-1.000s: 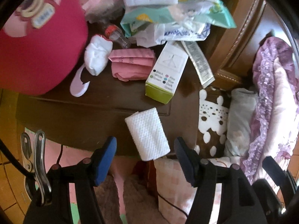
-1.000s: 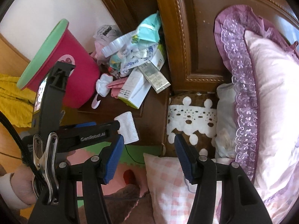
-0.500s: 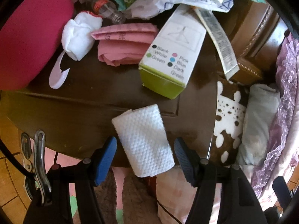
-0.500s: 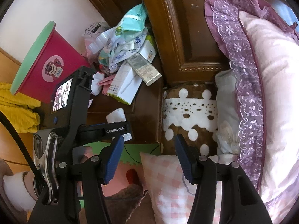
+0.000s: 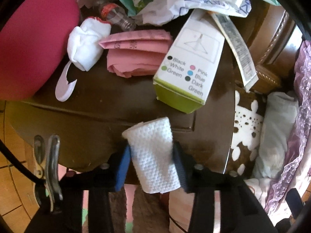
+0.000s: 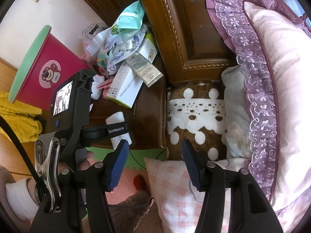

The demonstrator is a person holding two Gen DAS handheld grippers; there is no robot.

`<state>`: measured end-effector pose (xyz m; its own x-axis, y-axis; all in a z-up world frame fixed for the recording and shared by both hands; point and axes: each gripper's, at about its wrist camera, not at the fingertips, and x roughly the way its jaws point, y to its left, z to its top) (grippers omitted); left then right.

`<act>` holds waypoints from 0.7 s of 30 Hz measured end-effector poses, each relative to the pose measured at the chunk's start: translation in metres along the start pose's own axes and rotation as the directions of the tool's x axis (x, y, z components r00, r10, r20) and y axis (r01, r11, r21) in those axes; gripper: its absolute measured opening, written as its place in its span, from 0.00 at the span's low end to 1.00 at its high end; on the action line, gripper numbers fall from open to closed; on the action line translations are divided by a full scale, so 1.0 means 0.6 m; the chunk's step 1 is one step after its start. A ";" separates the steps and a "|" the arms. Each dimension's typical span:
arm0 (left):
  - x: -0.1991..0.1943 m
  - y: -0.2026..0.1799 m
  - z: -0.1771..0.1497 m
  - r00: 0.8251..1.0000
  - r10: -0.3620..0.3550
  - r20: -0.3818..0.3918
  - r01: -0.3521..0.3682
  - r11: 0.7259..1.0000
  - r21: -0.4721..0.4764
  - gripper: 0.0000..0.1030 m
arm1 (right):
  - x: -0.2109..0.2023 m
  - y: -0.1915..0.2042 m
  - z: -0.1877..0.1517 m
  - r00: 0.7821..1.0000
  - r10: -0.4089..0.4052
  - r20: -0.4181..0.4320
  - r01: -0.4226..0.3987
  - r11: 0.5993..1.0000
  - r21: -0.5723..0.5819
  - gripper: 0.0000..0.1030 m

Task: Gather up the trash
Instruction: 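Reach the left tool to the white wet wipe and close on it, then lift the wet wipe with the left tool while the right tool grasps the white glove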

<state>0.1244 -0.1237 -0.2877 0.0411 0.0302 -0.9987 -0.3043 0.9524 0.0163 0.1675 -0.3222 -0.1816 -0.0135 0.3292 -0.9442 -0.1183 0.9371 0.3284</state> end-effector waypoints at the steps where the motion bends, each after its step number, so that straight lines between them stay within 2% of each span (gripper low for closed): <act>1: -0.002 0.003 0.001 1.000 -0.008 0.003 0.008 1.000 0.000 0.29 | 0.000 0.000 0.000 1.000 0.000 -0.001 0.000 1.000 -0.001 0.56; 5: -0.009 0.020 0.002 0.999 -0.051 -0.007 0.051 0.999 -0.017 0.21 | 0.000 0.002 0.001 1.000 -0.003 0.002 0.003 1.000 -0.003 0.56; 13: -0.063 0.041 -0.015 0.993 -0.107 0.049 0.108 0.994 -0.009 0.20 | -0.001 0.013 0.000 1.000 0.000 0.005 0.000 1.000 -0.015 0.56; 21: -0.129 0.099 -0.037 0.984 -0.140 0.109 0.146 0.988 -0.046 0.20 | 0.005 0.042 -0.001 1.000 0.002 0.007 -0.002 0.999 -0.049 0.56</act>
<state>0.0819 -0.0760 -0.2106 0.1869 -0.0710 -0.9798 -0.3388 0.9316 -0.1321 0.1637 -0.2976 -0.1761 -0.0069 0.3321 -0.9432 -0.1666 0.9297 0.3286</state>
